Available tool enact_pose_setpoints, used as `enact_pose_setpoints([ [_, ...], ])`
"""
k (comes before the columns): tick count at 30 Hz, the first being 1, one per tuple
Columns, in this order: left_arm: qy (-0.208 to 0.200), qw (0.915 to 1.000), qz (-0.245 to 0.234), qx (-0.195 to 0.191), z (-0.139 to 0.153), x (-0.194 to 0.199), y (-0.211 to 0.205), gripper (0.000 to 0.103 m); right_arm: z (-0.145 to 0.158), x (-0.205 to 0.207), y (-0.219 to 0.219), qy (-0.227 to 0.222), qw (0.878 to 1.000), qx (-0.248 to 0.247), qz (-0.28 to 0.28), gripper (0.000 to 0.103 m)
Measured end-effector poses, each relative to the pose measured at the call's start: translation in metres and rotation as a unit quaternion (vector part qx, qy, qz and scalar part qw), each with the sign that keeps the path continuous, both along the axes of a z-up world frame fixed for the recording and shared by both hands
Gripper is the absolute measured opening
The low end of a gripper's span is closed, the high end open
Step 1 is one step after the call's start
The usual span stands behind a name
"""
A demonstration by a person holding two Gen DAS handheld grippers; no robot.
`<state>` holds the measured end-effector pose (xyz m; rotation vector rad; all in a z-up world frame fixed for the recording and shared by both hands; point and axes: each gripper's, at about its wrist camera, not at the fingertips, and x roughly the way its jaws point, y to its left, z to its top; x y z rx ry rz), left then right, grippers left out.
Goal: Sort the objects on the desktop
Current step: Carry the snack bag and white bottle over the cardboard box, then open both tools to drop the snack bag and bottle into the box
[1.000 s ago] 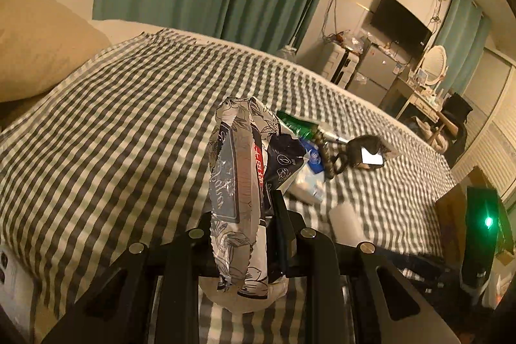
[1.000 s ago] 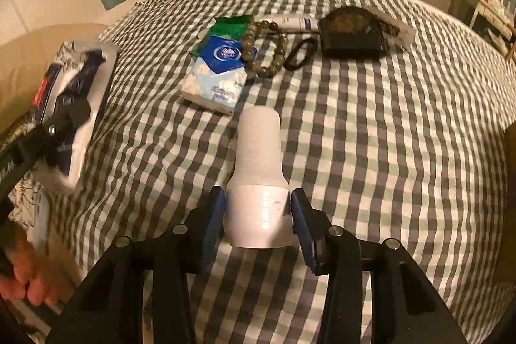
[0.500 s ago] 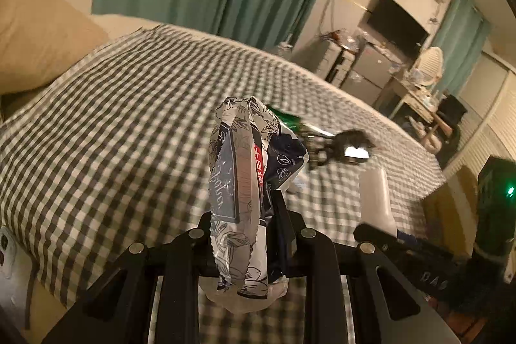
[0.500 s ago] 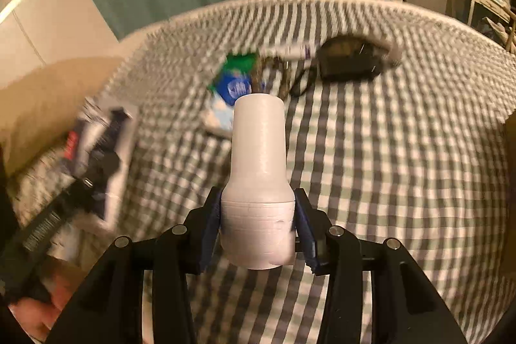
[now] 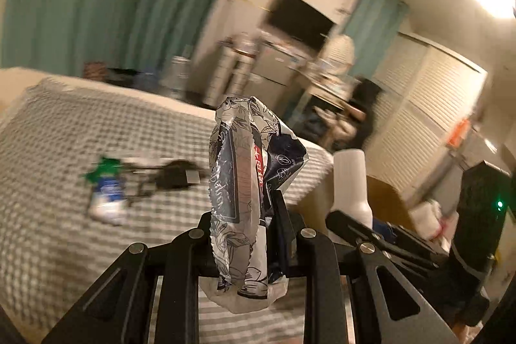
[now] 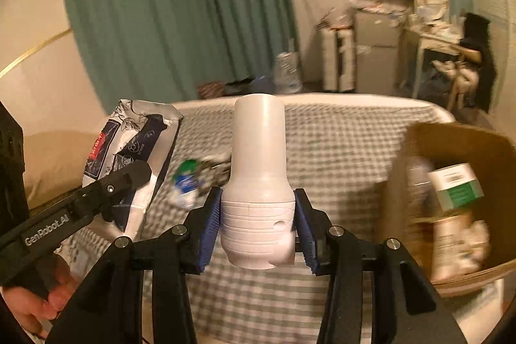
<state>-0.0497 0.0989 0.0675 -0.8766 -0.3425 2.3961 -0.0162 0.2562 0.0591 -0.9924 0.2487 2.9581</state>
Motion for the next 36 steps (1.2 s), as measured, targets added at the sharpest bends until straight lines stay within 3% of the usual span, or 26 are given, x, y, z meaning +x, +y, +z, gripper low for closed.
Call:
enact_pose_setpoints([
  [4,0.014,0.9978,-0.065,-0.011,0.010,0.015,0.074,0.023,0.011,0.019,0.053,0.003,0.999,0.015,-0.046,0.043],
  [10,-0.003,0.9896,-0.144,-0.011,0.001,0.031,0.175,0.023,0.010,0.052,0.134,-0.009,0.994,0.019,-0.109,0.043],
  [14,-0.026,0.9841,-0.176,-0.007,-0.008,0.029,0.218,0.023,-0.004,0.055,0.184,-0.025,0.989,0.007,-0.146,0.043],
  [16,-0.033,0.9829,-0.180,-0.024,-0.018,0.024,0.234,0.023,-0.009,0.057,0.201,-0.035,0.986,0.000,-0.161,0.043],
  [19,-0.051,0.9803,-0.188,-0.031,-0.030,0.013,0.245,0.024,-0.020,0.051,0.219,-0.043,0.984,-0.009,-0.171,0.043],
  [20,-0.056,0.9792,-0.192,-0.032,-0.032,0.011,0.247,0.029,-0.021,0.052,0.222,-0.045,0.983,-0.011,-0.176,0.044],
  [21,-0.059,0.9791,-0.191,-0.038,-0.035,0.008,0.250,0.046,-0.024,0.051,0.226,-0.047,0.981,-0.012,-0.186,0.044],
  [22,-0.062,0.9789,-0.190,-0.044,-0.036,0.006,0.250,0.054,-0.027,0.049,0.230,-0.049,0.980,-0.012,-0.192,0.047],
  [23,-0.062,0.9789,-0.189,-0.047,-0.038,0.006,0.251,0.068,-0.028,0.049,0.232,-0.052,0.978,-0.012,-0.199,0.053],
  [24,-0.066,0.9790,-0.186,-0.050,-0.037,0.005,0.248,0.075,-0.029,0.050,0.230,-0.053,0.977,-0.011,-0.204,0.066],
  [30,-0.111,0.9780,-0.173,-0.036,-0.030,-0.002,0.229,0.079,-0.017,0.060,0.221,-0.038,0.976,-0.006,-0.214,0.069],
  [36,-0.057,0.9901,-0.121,-0.042,0.001,-0.005,0.169,0.087,0.008,0.069,0.181,-0.010,0.983,0.005,-0.182,0.069],
])
